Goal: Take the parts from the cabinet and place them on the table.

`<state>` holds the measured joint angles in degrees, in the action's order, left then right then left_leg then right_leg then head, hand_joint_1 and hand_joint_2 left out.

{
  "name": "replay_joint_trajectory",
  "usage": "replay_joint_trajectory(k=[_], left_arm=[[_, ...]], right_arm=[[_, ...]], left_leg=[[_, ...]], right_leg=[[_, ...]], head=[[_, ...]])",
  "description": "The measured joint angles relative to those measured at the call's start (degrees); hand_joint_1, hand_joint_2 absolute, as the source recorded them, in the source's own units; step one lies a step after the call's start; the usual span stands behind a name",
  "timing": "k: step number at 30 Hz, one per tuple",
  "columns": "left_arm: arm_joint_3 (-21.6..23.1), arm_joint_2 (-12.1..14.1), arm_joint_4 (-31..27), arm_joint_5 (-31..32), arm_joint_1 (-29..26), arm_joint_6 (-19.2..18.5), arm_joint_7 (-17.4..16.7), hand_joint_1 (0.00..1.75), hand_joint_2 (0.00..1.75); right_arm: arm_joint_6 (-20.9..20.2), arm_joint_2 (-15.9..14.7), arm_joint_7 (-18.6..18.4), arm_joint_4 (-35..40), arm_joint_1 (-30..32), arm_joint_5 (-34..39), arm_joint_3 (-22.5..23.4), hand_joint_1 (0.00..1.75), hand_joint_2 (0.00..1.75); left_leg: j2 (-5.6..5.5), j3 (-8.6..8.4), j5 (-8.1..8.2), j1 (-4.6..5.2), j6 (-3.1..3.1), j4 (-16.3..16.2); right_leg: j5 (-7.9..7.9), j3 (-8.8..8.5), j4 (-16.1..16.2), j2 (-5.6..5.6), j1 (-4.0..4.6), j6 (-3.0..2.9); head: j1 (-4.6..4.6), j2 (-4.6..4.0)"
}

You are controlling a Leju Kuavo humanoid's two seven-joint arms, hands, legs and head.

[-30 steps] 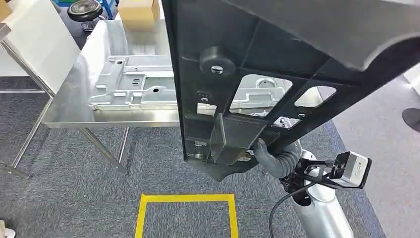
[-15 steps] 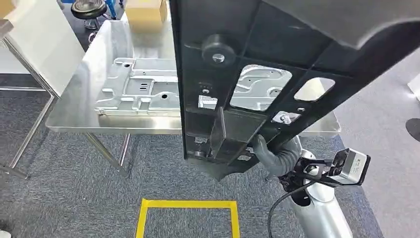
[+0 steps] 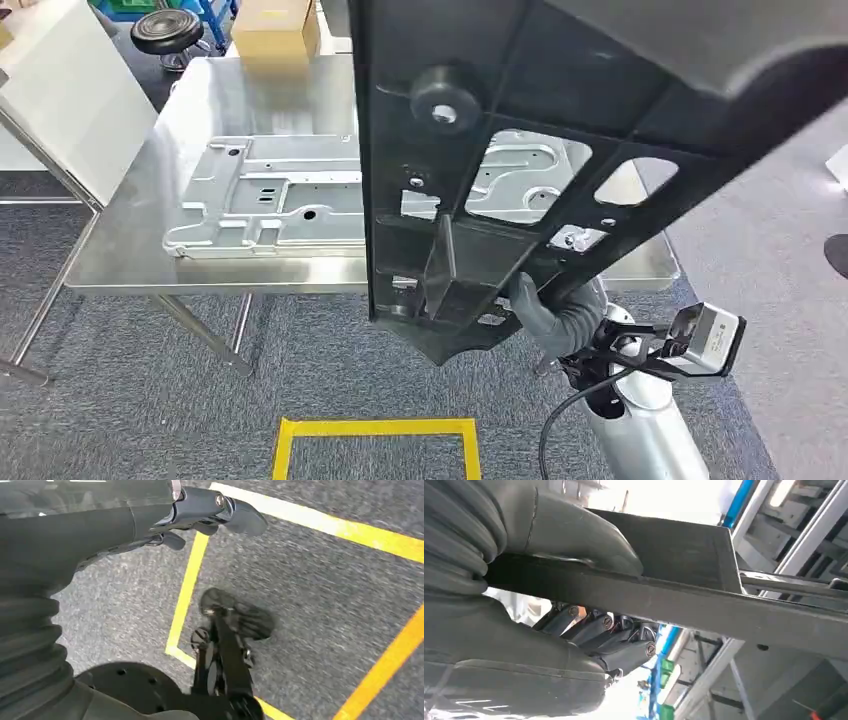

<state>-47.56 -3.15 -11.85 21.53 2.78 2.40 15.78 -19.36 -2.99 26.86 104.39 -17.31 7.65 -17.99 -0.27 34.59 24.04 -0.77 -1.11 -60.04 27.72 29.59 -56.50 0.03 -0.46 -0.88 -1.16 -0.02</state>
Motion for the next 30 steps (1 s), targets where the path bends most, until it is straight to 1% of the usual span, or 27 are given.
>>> replay_joint_trajectory(k=[1, 3, 5, 6, 7, 8, 9, 10, 11, 12, 13, 14, 15, 16, 17, 19, 20, 21, 22, 23, 24, 25, 26, 27, 28, 29, 30], left_arm=[[-0.09, 0.00, 0.00, 0.00, -0.01, 0.00, 0.00, 0.00, 1.75], [-0.20, 0.00, 0.00, -0.02, 0.15, 0.02, 0.07, 0.00, 1.75], [-0.37, 0.04, 0.00, 0.00, 0.00, 0.02, 0.11, 0.00, 1.75], [-0.41, 0.02, 0.00, 0.00, 0.00, 0.02, 0.13, 0.00, 1.75], [-0.44, 0.02, 0.00, 0.00, 0.03, 0.04, 0.20, 0.00, 1.75], [-0.48, 0.02, 0.00, 0.00, 0.08, 0.07, 0.20, 0.00, 1.75], [-0.55, 0.04, 0.00, 0.00, 0.08, 0.11, 0.20, 0.00, 1.75], [-0.66, 0.04, 0.00, 0.00, 0.09, 0.18, 0.20, 0.00, 1.75], [-0.79, 0.07, 0.00, 0.00, 0.11, 0.20, 0.17, 0.00, 1.75], [-0.92, 0.07, 0.00, 0.00, 0.05, 0.24, 0.17, 0.00, 1.75], [-1.01, 0.07, 0.00, -0.02, 0.05, 0.37, 0.17, 0.00, 1.75], [-1.05, 0.07, 0.00, -0.02, -0.05, 0.39, 0.09, 0.00, 1.75], [-1.05, 0.04, 0.00, -0.02, -0.05, 0.42, 0.07, 0.00, 1.75], [-1.09, 0.02, 0.00, -0.04, -0.06, 0.48, 0.07, 0.00, 1.75], [-1.14, -0.02, 0.00, -0.04, 0.16, 0.48, 0.02, 0.00, 1.75], [-1.27, -0.02, 0.00, -0.07, 0.13, 0.55, -0.09, 0.00, 1.75], [-1.36, 0.00, 0.00, -0.09, 0.18, 0.57, -0.13, 0.00, 1.75], [-1.40, 0.13, -0.02, -0.09, 0.30, 0.63, -0.13, 0.00, 1.75], [-1.42, 0.11, -0.02, -0.09, 0.37, 0.66, -0.13, 0.00, 1.75], [-1.46, 0.07, -0.02, -0.09, 0.37, 0.66, -0.15, 0.00, 1.75], [-1.49, 0.09, -0.02, -0.09, 0.37, 0.66, -0.15, 0.00, 1.75], [-1.53, 0.09, -0.02, -0.09, 0.34, 0.70, -0.15, 0.00, 1.75], [-1.62, 0.09, -0.02, -0.09, 0.20, 0.72, -0.17, 0.00, 1.75], [-1.73, 0.09, -0.02, -0.09, 0.09, 0.77, -0.20, 0.00, 1.75], [-1.81, 0.09, -0.02, -0.09, 0.06, 0.81, -0.20, 0.00, 1.75], [-1.88, 0.09, -0.02, -0.09, 0.06, 0.87, -0.20, 0.00, 1.75], [-1.90, 0.13, -0.02, -0.09, 0.07, 0.90, -0.20, 0.00, 1.75]], right_arm=[[0.37, -0.02, 0.35, 0.04, -0.01, -0.31, 0.00, 1.75, 1.75], [0.59, -0.02, 0.70, 0.42, 0.09, -0.63, -0.04, 1.75, 1.75], [0.68, -0.04, 0.89, 1.09, 0.16, -0.63, -0.07, 1.75, 1.75], [0.72, -0.04, 0.96, 1.66, 0.21, -0.63, -0.07, 1.75, 1.75], [0.76, -0.04, 1.05, 2.03, 0.07, -0.61, -0.04, 1.75, 1.75], [0.74, -0.07, 1.09, 2.27, -0.04, -0.61, -0.02, 1.75, 1.75], [0.74, -0.07, 1.11, 2.47, 0.10, -0.61, 0.02, 1.75, 1.75], [0.65, -0.09, 1.13, 2.62, 0.34, -0.59, 0.09, 1.75, 1.75], [0.44, -0.11, 1.13, 2.80, 0.59, -0.59, 0.18, 1.75, 1.75], [0.19, -0.13, 1.13, 3.04, 0.73, -0.59, 0.24, 1.75, 1.75], [0.02, -0.13, 1.13, 3.32, 0.75, -0.59, 0.26, 1.75, 1.75], [0.00, -0.13, 1.13, 3.74, 0.74, -0.57, 0.26, 1.75, 1.75], [-0.02, -0.13, 1.16, 4.09, 0.72, -0.57, 0.37, 1.75, 1.75], [-0.09, -0.13, 1.18, 4.33, 0.66, -0.55, 0.59, 1.75, 1.75], [-0.24, -0.13, 1.22, 4.55, 0.58, -0.50, 0.70, 1.75, 1.75], [-0.53, -0.18, 1.16, 4.92, 0.52, -0.41, 0.81, 1.75, 1.75], [-0.68, -0.17, 1.05, 5.05, 0.42, -0.41, 0.85, 1.75, 1.75], [-0.70, -0.13, 0.83, 5.29, 0.32, -0.39, 0.85, 1.75, 1.75], [-0.83, -0.13, 0.55, 5.44, 0.02, -0.35, 0.85, 1.75, 1.75], [-0.90, -0.07, 0.46, 5.44, -0.45, -0.35, 0.85, 1.75, 1.75], [-0.90, 0.02, 0.20, 5.44, -0.66, -0.35, 0.85, 1.75, 1.75], [-0.90, 0.04, -0.07, 5.44, -0.76, -0.35, 0.83, 1.75, 1.75], [-0.90, 0.17, -0.40, 5.40, -0.80, -0.35, 0.83, 1.75, 1.75], [-0.90, 0.31, -0.57, 5.35, -0.84, -0.35, 0.81, 1.75, 1.75], [-0.90, 0.39, -0.64, 5.29, -0.90, -0.35, 0.79, 1.75, 1.75], [-0.88, 0.50, -0.68, 5.29, -1.01, -0.35, 0.76, 1.75, 1.75], [-0.79, 0.68, -0.68, 5.27, -1.23, -0.37, 0.70, 1.75, 1.75]], left_leg=[[0.04, -0.97, 0.54, 0.25, 0.22, 1.79], [-0.04, -0.95, 0.86, 0.43, 0.79, 2.27], [-0.12, -1.02, 1.03, 0.52, 1.44, 2.47], [-0.09, -1.60, 0.86, 0.10, 1.83, 3.01], [-0.08, -1.92, 1.08, 0.12, 2.18, 3.09], [-0.04, -2.12, 1.26, 0.12, 2.45, 3.08], [-0.04, -2.31, 1.48, 0.16, 2.57, 3.08], [-0.05, -2.46, 1.75, 0.21, 2.66, 3.06], [-0.08, -2.72, 2.02, 0.22, 2.63, 3.04], [-0.14, -3.12, 2.31, 0.22, 2.61, 3.04], [-0.22, -3.61, 2.66, 0.22, 2.50, 3.03], [-0.26, -4.23, 3.05, 0.22, 2.37, 3.03], [-0.27, -4.88, 3.48, 0.22, 2.21, 3.03], [-0.28, -4.78, 3.84, 0.20, 1.96, 3.06], [-0.37, -4.83, 4.29, 0.52, 1.47, 2.81], [-0.30, -4.94, 4.57, 0.25, 0.93, 3.15], [-0.19, -5.18, 4.62, 0.20, 0.60, 3.50], [-0.16, -5.49, 4.95, 0.34, 0.21, 3.25], [-0.06, -5.15, 5.56, 0.23, -0.03, 1.72], [-0.07, -3.33, 7.43, 0.13, -0.18, -1.98], [-0.06, -0.78, 9.43, 0.02, -0.38, -6.62], [-0.06, 2.01, 11.02, 0.00, -0.52, -11.25], [-0.06, 4.52, 11.65, 0.00, -0.63, -14.86], [-0.06, 5.76, 10.54, 0.00, -0.69, -15.52], [-0.05, 5.40, 8.10, -0.01, -0.66, -13.24], [-0.04, 3.84, 4.63, -0.01, -0.58, -8.58], [0.00, 1.82, 1.22, -0.01, -0.42, -3.20]], right_leg=[[0.38, -0.18, -0.12, 0.03, 0.30, 0.38], [0.64, -0.01, -0.13, 0.14, 0.28, 0.99], [0.86, -0.23, 0.13, 0.08, 0.26, 1.63], [1.24, -0.33, -0.32, 0.06, 0.01, 1.99], [2.19, 0.43, -2.32, 0.02, 0.09, 2.18], [4.12, 2.68, -6.54, 0.03, 0.06, 2.35], [6.19, 5.71, -11.77, 0.03, -0.08, 2.51], [7.56, 8.74, -16.60, 0.03, -0.15, 2.66], [7.59, 10.85, -19.31, 0.03, -0.20, 2.71], [6.09, 11.44, -18.86, 0.03, -0.27, 2.71], [3.44, 10.70, -15.97, 0.03, -0.29, 2.62], [-0.06, 8.82, -10.82, 0.02, -0.28, 2.39], [-3.35, 6.48, -5.02, 0.02, -0.24, 2.04], [-4.17, 5.18, -1.46, 0.00, -0.06, 1.54], [-3.63, 5.03, -0.94, -0.06, 0.31, 1.37], [-3.29, 5.12, -1.07, 0.10, 0.58, 0.87], [-3.22, 5.04, -0.95, 0.19, 0.64, 0.58], [-3.44, 4.41, -0.16, 0.23, -0.10, 0.28], [-3.29, 3.85, 0.16, 0.20, -0.08, 0.04], [-3.02, 3.49, 0.16, 0.02, -0.07, -0.36], [-2.74, 3.19, 0.16, -0.01, -0.02, -0.51], [-2.41, 2.92, 0.15, -0.05, 0.06, -0.59], [-2.08, 2.62, 0.10, -0.04, 0.09, -0.60], [-1.69, 2.20, 0.06, -0.02, 0.10, -0.59], [-1.29, 1.68, 0.02, 0.00, 0.10, -0.52], [-0.80, 1.00, -0.02, 0.01, 0.09, -0.41], [-0.27, 0.33, -0.10, 0.00, 0.08, -0.25]], head=[[0.07, 0.00], [0.13, 0.02], [0.09, 0.02], [0.04, 0.02], [0.33, 0.02], [0.44, 0.02], [0.42, 0.02], [0.42, 0.02], [0.46, 0.02], [0.44, 0.02], [0.46, 0.02], [0.44, 0.02], [0.48, 0.02], [0.48, 0.00], [0.37, 0.02], [0.33, 0.02], [0.46, 0.00], [0.33, 0.02], [0.35, 0.02], [0.22, 0.02], [0.26, 0.02], [0.28, 0.02], [0.24, 0.02], [0.28, 0.02], [0.24, 0.00], [0.26, 0.02], [0.26, 0.00]])
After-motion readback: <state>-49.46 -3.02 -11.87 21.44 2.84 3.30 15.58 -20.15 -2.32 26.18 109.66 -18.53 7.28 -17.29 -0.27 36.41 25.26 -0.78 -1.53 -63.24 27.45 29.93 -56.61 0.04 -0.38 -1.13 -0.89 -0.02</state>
